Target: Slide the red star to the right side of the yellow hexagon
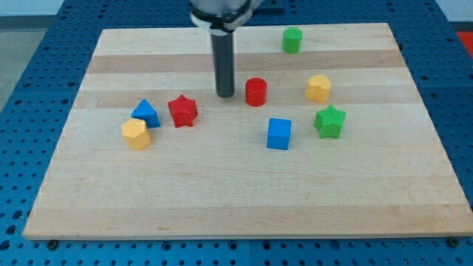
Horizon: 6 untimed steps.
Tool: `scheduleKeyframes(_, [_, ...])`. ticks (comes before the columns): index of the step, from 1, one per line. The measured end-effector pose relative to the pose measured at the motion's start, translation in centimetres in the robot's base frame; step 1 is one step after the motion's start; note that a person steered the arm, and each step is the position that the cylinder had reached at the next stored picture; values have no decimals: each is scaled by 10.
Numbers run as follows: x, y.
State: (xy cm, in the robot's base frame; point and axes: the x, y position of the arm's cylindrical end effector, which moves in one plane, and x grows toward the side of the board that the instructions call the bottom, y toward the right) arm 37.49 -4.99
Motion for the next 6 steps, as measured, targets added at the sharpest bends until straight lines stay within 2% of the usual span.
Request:
scheduleKeyframes(2, [8, -53])
scheduleKeyframes(4, [44, -79])
scheduleKeyframes(6, [87, -80])
